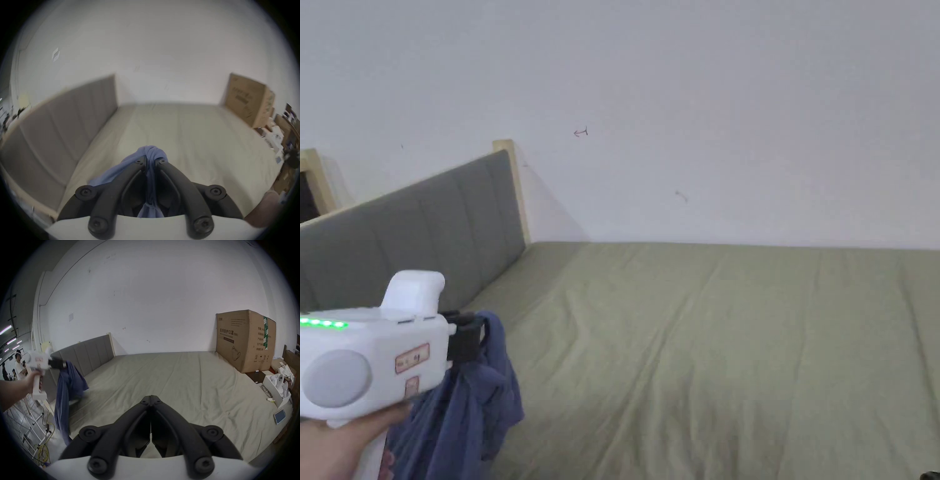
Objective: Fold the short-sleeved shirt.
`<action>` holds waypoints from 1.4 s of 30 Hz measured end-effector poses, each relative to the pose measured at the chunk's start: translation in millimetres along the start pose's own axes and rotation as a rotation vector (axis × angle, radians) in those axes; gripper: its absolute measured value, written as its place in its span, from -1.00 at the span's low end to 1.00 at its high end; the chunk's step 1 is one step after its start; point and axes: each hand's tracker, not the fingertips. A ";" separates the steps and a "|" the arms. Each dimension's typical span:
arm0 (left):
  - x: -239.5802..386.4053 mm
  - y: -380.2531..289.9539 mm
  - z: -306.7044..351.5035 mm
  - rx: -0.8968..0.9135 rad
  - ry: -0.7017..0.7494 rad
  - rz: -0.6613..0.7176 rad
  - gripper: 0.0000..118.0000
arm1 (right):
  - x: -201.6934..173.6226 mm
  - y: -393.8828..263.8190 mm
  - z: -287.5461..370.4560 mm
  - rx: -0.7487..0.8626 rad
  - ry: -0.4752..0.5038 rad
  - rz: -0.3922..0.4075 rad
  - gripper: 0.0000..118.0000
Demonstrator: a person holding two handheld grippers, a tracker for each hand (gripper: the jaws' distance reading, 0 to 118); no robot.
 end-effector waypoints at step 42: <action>243.3 -77.9 72.4 0.285 -0.205 0.090 0.65 | 86.7 -10.0 69.9 0.139 -0.226 -0.134 -1.00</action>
